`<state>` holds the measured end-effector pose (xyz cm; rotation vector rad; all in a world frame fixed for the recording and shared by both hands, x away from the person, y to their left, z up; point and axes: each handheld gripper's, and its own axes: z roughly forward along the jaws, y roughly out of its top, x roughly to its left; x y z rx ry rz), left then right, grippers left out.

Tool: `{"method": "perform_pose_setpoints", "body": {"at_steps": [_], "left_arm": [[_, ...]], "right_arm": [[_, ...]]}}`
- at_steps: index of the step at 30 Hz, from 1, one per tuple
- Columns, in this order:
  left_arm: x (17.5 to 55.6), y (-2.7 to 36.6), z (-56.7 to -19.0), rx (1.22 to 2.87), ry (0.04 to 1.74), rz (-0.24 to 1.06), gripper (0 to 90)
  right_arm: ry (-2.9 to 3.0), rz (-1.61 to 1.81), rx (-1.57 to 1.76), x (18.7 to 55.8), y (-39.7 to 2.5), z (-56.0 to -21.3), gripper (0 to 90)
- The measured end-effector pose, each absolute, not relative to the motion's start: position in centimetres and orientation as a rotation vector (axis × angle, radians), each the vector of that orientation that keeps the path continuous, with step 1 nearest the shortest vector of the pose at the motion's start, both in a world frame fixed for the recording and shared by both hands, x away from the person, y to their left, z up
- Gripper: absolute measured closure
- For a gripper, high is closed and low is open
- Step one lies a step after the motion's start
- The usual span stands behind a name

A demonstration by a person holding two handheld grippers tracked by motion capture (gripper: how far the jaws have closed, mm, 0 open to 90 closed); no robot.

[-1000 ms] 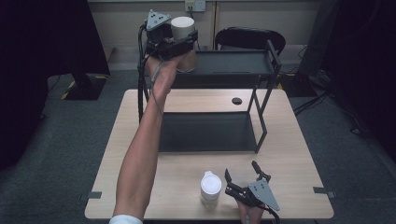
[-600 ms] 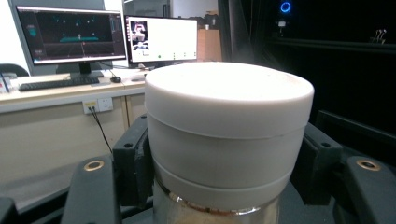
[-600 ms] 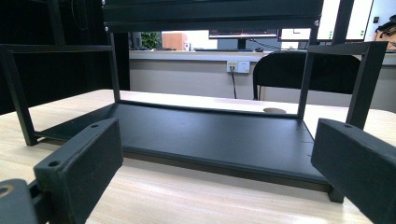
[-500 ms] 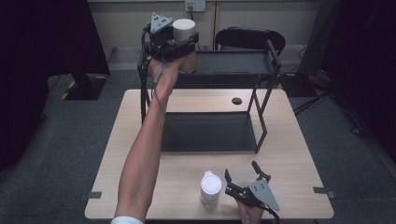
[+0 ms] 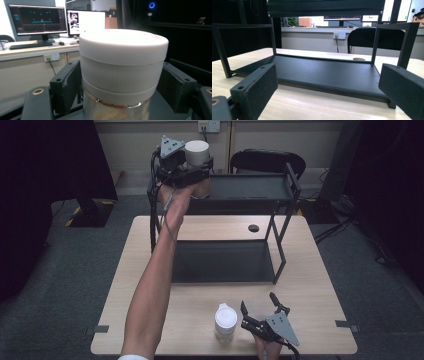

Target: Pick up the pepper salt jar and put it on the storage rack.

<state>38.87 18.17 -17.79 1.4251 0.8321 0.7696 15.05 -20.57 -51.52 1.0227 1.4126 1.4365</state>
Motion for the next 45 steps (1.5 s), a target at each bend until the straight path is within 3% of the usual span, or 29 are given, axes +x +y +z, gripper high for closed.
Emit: {"method": "perform_pose_setpoints", "body": {"at_steps": [7,27,45], "left_arm": [[37.8,17.7,-18.2,1.405,0.789,0.827,0.2],[33.2,19.4,-20.9,1.383,0.721,0.834,0.0],[28.1,20.5,-26.7,1.308,0.704,0.813,0.0]], "right_arm": [[1.413,1.436,1.024,15.1,-20.6,-51.5,1.3],[1.414,1.437,1.022,15.1,-20.6,-51.5,1.3],[1.414,1.437,1.022,15.1,-20.6,-51.5,1.3]]}}
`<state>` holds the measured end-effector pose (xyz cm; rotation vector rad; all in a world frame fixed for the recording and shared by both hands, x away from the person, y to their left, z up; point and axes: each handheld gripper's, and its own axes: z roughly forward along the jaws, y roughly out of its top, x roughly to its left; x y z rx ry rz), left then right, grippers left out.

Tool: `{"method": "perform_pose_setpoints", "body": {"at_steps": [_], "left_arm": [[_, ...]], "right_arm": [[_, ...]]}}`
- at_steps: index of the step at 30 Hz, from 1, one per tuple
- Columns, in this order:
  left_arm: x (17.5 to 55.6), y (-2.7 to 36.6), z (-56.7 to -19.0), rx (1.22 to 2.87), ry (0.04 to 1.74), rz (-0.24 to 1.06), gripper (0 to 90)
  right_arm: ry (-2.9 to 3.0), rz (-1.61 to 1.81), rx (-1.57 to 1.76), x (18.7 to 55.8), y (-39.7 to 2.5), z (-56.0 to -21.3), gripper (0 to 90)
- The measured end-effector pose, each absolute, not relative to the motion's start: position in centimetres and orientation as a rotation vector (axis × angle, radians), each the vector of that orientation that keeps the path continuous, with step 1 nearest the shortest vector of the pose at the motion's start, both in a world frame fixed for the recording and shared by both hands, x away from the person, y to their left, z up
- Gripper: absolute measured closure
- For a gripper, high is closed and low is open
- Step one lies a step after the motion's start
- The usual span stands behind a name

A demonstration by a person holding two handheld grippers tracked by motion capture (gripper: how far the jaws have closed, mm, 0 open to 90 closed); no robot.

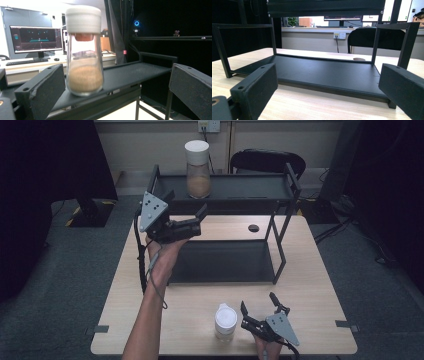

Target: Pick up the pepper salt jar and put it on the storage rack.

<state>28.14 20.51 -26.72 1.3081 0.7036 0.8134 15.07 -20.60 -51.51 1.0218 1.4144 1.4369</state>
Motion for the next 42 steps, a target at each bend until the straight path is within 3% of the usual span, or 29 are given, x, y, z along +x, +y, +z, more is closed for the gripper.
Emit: {"method": "perform_pose_setpoints", "body": {"at_steps": [18,33,42], "left_arm": [[24.2,20.1,-32.7,1.283,0.741,0.779,0.0],[19.4,22.9,-36.8,1.333,0.772,0.732,0.3],[17.8,22.6,-42.7,1.289,0.8,0.771,0.6]], "right_arm": [[1.414,1.436,1.022,15.1,-20.6,-51.5,1.3],[1.414,1.436,1.022,15.1,-20.6,-51.5,1.3],[1.412,1.435,1.024,15.0,-20.5,-51.5,1.3]]}}
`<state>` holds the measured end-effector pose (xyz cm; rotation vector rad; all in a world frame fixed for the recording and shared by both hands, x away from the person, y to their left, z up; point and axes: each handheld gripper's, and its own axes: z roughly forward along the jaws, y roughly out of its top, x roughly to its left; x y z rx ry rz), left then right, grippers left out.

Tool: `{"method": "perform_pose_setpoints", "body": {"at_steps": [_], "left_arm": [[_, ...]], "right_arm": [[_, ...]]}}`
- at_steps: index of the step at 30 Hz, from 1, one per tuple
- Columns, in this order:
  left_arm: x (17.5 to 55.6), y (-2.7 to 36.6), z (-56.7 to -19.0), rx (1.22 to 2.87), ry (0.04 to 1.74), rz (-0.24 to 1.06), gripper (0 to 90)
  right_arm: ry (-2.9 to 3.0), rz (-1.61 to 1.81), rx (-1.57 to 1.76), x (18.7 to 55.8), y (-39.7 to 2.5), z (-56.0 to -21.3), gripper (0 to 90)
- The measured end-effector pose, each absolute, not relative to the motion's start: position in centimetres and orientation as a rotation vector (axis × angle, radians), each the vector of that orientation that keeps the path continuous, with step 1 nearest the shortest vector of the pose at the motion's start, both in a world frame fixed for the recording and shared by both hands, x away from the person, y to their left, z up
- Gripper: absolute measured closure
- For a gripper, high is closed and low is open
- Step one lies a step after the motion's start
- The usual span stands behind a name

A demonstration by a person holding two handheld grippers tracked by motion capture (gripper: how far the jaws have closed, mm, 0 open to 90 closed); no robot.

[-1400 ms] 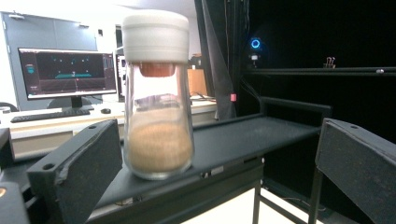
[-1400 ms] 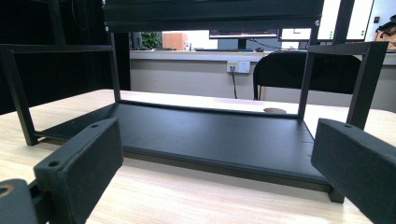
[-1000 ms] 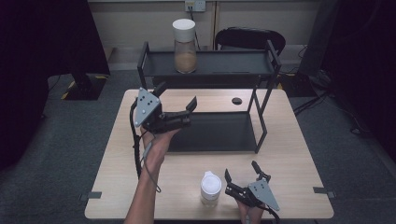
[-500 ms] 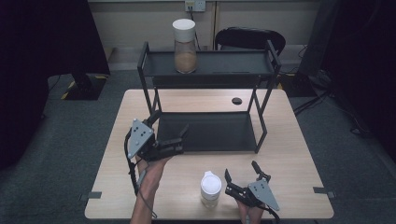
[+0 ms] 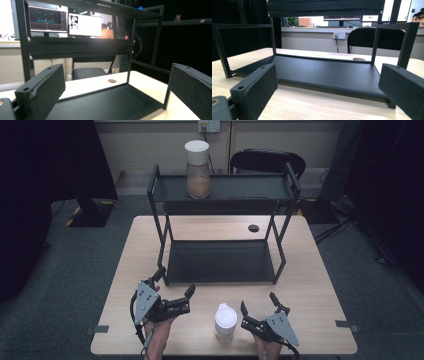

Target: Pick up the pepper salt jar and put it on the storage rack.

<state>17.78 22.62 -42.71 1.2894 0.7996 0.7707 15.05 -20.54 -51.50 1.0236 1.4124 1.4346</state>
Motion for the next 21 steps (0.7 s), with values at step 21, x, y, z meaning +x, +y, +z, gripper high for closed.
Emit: {"method": "perform_pose_setpoints", "body": {"at_steps": [21], "left_arm": [[16.9,22.7,-51.1,1.331,0.941,0.886,0.2]], "right_arm": [[1.41,1.432,1.025,15.0,-20.5,-51.5,1.3]]}}
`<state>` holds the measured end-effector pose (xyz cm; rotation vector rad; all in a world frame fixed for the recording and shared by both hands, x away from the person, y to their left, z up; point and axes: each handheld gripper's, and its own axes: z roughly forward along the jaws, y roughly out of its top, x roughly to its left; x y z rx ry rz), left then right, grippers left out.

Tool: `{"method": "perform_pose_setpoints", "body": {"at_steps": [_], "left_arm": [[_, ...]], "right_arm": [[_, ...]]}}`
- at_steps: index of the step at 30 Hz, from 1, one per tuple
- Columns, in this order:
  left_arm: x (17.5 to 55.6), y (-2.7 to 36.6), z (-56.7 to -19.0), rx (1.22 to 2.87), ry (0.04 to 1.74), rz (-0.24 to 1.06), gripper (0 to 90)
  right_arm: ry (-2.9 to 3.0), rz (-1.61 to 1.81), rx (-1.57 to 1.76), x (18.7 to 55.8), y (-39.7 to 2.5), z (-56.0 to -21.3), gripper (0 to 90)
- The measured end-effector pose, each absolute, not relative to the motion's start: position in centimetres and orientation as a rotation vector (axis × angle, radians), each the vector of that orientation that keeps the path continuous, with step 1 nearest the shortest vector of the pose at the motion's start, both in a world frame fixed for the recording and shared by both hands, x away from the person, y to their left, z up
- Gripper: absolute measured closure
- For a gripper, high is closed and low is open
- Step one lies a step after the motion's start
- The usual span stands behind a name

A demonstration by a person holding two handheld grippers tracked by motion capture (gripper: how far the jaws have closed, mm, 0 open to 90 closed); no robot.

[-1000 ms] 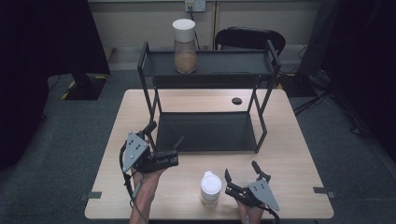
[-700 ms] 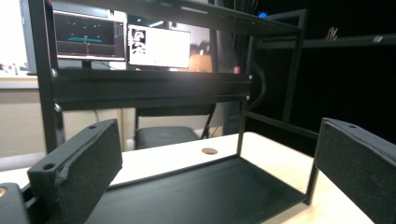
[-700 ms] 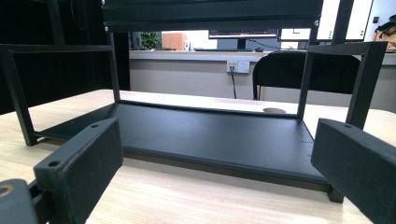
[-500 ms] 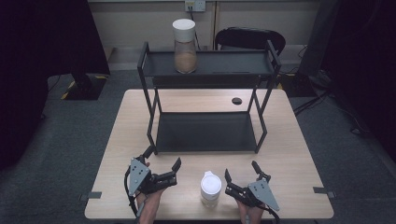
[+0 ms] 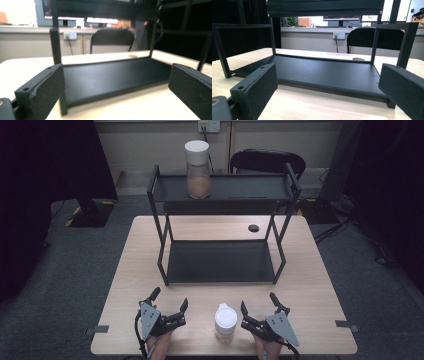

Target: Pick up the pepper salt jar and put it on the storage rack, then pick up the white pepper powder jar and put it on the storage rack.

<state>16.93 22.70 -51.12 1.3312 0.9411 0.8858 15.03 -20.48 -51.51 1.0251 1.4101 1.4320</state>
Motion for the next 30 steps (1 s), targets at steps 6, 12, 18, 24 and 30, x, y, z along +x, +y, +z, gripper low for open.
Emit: {"method": "perform_pose_setpoints", "body": {"at_steps": [6,12,18,24,30], "left_arm": [[16.9,22.4,-51.5,1.338,0.938,0.91,0.3],[16.5,21.9,-51.7,1.336,0.933,0.947,1.9],[16.5,21.8,-51.7,1.332,0.938,0.951,1.8],[16.5,21.7,-51.7,1.332,0.939,0.954,1.5],[16.5,21.7,-51.7,1.332,0.94,0.955,1.6]], "right_arm": [[1.412,1.432,1.025,15.0,-20.5,-51.5,1.3],[1.41,1.433,1.024,15.0,-20.5,-51.5,1.3],[1.4,1.434,1.022,14.9,-20.4,-51.6,1.3],[1.4,1.437,1.035,14.9,-20.5,-51.3,1.2],[1.379,1.438,1.036,13.9,-20.5,-50.2,1.4]]}}
